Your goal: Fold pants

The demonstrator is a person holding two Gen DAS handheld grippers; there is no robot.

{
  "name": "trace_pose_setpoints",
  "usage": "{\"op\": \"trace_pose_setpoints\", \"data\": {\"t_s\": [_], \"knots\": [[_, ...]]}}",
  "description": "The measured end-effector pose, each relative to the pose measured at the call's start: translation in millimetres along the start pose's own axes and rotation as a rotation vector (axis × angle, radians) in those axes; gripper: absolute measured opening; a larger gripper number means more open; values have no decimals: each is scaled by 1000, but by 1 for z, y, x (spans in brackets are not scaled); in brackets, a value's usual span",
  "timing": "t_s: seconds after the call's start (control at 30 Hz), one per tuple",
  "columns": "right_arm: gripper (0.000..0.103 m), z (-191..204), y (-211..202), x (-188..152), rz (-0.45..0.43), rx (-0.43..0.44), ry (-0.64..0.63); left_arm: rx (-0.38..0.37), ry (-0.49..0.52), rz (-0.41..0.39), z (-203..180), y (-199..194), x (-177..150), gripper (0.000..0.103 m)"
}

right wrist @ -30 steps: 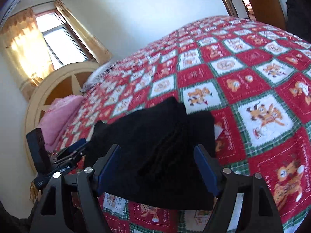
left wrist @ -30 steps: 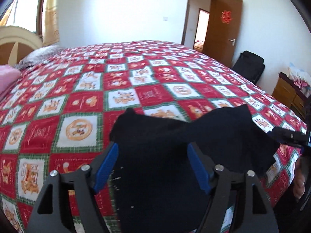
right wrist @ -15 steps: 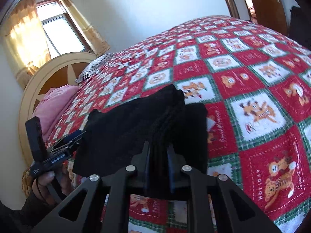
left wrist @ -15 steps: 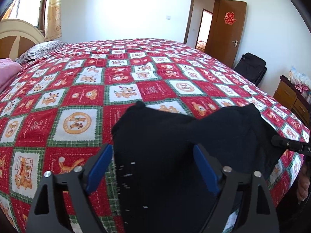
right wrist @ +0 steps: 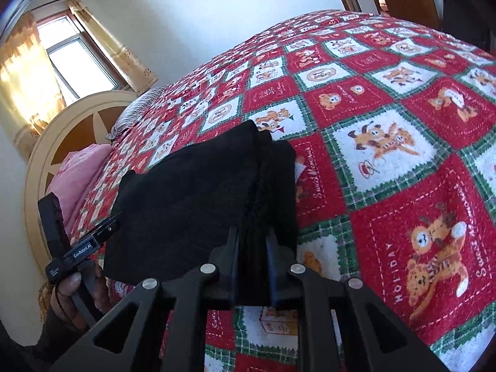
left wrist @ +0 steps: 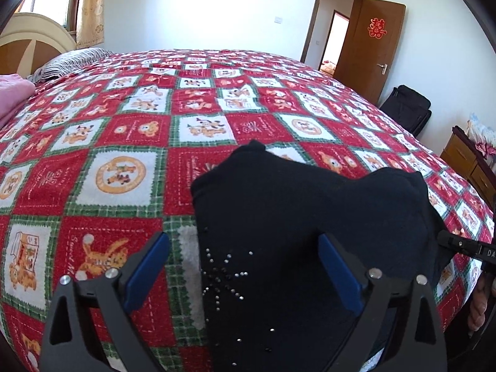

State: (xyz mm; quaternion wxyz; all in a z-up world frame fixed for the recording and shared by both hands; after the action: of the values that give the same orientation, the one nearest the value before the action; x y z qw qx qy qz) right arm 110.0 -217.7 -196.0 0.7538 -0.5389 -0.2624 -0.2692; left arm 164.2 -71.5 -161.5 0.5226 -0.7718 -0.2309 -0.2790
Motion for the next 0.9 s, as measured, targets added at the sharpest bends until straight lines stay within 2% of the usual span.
{"op": "trace_pose_setpoints", "data": {"t_s": [0.1,0.2,0.27,0.33,0.4,0.53,0.63,0.8,0.9], "knots": [[21,9,-6,4,-9,-39,-38,-9,6,1,-2,-1,0,98],[25,24,-18,16,-66,-132,-103,-18,15,7,-6,-1,-1,98],[34,38,-27,27,-118,-150,-153,-20,20,8,-8,-1,-1,98],[52,57,-30,40,-157,-136,-202,-21,25,10,-9,-1,-1,98],[57,72,-26,49,-169,-96,-237,-20,26,11,-9,-1,-1,98],[58,102,5,58,-116,3,-310,-18,27,9,-10,-1,-2,98],[58,111,32,56,-57,19,-349,-19,29,11,-10,-1,-2,98],[58,82,54,52,7,-56,-267,-25,27,13,-8,-1,-1,98],[56,60,56,46,30,-1,-196,-28,32,21,-9,2,1,98]]}}
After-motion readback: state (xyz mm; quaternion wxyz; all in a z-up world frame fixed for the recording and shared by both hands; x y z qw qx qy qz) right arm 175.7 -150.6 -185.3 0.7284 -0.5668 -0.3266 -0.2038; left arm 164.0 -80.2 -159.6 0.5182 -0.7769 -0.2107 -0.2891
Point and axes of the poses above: each gripper's, at about its wrist camera, not at the fingertips, and y roughly the way its jaws point, z to its left, x to its top, the point moved 2 cm from there along y, roughly the way its jaws point, and after that the axes turned 10 degrees about -y, right-handed, at the moved point
